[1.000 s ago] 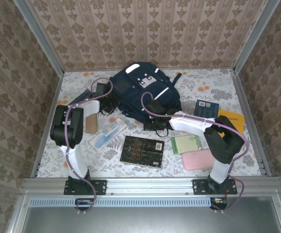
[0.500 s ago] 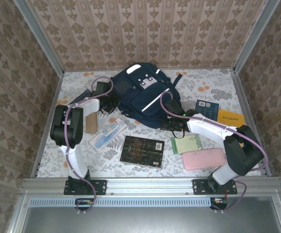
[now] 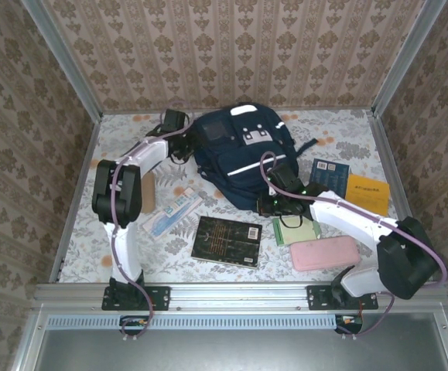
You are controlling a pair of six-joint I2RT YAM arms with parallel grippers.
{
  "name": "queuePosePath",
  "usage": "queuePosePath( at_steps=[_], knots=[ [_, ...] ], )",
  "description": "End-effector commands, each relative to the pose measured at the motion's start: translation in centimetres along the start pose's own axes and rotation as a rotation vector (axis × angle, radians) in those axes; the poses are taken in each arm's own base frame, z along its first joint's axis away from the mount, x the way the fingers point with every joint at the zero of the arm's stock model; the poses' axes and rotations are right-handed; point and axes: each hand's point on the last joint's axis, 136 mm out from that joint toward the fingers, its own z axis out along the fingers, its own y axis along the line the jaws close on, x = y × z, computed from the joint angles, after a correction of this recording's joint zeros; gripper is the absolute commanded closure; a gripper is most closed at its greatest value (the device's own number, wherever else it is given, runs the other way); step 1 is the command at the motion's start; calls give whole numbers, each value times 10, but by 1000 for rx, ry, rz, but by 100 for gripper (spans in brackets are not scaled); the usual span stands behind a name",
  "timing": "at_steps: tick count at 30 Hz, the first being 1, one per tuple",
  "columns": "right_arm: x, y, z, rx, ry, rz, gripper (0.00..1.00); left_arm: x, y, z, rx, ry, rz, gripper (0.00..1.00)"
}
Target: Pack the student bag
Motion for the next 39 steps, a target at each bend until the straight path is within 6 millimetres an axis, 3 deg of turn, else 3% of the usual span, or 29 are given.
queuePosePath(
  at_steps=[1, 7, 10, 14, 23, 32, 39],
  knots=[
    [1, 21, -8, -103, 8, -8, 100, -17, -6, -27, -27, -29, 40, 41],
    [-6, 30, 4, -138, 9, 1, 100, -12, 13, -84, -74, -60, -57, 37],
    [-8, 30, 10, -138, 9, -3, 100, 5, 18, -105, -49, -53, -88, 36],
    [-12, 32, 13, -143, 1, -11, 100, 40, 16, -117, 4, 7, -125, 36],
    [-36, 59, 11, -251, -56, 37, 100, 124, 7, -101, 93, 173, -278, 34],
    [-48, 75, 8, -305, -61, 50, 100, 157, -15, -85, 116, 284, -320, 31],
    [-50, 79, 10, -328, -63, 64, 100, 178, -10, -70, 113, 337, -360, 31]
  ],
)
